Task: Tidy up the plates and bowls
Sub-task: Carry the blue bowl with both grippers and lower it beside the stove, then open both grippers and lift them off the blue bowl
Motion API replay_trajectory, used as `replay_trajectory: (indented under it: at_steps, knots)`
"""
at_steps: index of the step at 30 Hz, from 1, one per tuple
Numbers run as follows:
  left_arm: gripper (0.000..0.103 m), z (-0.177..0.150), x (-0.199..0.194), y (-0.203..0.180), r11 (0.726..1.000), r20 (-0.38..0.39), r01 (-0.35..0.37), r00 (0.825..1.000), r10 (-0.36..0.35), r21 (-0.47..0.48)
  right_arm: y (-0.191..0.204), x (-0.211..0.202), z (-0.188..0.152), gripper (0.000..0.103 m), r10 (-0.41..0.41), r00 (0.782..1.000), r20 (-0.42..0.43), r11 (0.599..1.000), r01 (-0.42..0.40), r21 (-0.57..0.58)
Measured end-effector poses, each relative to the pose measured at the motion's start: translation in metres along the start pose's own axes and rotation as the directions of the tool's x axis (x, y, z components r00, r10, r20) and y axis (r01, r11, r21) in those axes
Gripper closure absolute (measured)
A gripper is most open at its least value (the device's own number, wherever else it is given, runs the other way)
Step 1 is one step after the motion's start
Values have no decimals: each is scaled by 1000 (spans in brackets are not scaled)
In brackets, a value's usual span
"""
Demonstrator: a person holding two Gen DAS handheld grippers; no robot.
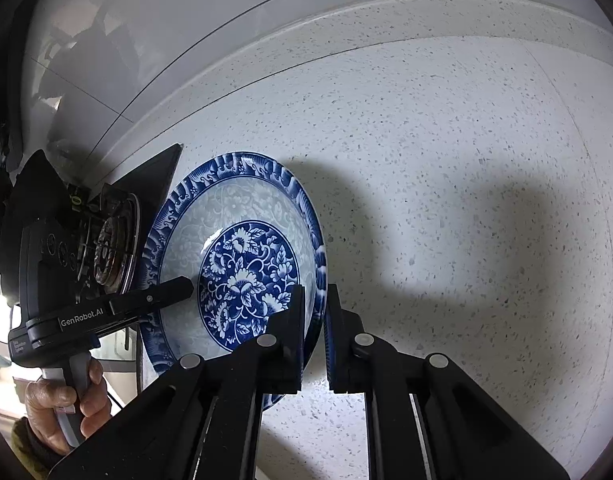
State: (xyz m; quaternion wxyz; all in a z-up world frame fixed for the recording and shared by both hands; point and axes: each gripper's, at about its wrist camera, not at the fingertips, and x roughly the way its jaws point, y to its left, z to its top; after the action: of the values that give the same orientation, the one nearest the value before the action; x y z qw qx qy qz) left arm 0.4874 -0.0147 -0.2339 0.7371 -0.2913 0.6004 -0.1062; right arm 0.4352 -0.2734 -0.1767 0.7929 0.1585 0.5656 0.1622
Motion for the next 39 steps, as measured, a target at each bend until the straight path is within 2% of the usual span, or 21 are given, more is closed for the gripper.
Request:
replay_trajectory:
  at_steps: [3, 5, 7, 9, 13, 16, 21, 24, 31, 35, 39]
  knots:
    - [85, 0, -7, 2, 1000, 28, 7, 1000, -7, -7, 3, -4, 1, 93, -11, 1000, 12, 1000, 11, -6]
    - [76, 0, -13, 2, 1000, 45, -3, 999, 3, -8, 3, -11, 0, 90, -2, 999, 33, 1000, 2, -3]
    - [59, -2, -22, 3, 999, 68, -37, 997, 37, 4, 4, -19, -2, 83, -6, 998, 55, 1000, 6, -9]
    - [47, -4, -28, 6, 999, 79, -41, 996, 41, 4, 2, -31, -6, 68, -10, 997, 74, 1000, 11, -14]
    - [32, -10, -43, 7, 999, 121, -45, 992, 47, -18, -3, -51, -14, 59, -15, 995, 96, 999, 18, -35]
    - [28, -16, -52, 0, 999, 150, -38, 988, 37, 1, -4, -63, -22, 48, -38, 993, 114, 997, 46, -64]
    - [19, -28, -59, -14, 996, 151, -13, 989, 0, 89, -6, -80, -38, 29, -87, 986, 144, 987, 105, -120]
    - [17, -39, -63, -28, 987, 167, -14, 986, -13, 158, -8, -87, -44, 25, -98, 984, 152, 983, 120, -141]
    - [17, -56, -77, -68, 972, 149, 24, 987, -61, 234, -35, -113, -55, 24, -95, 979, 183, 985, 119, -127]
    - [17, -65, -75, -105, 959, 100, 129, 982, -159, 252, -62, -136, -60, 24, -151, 965, 215, 979, 176, -104]
    - [17, -76, -53, -150, 941, 34, 185, 979, -203, 284, -102, -163, -67, 24, -202, 951, 233, 975, 219, -48]
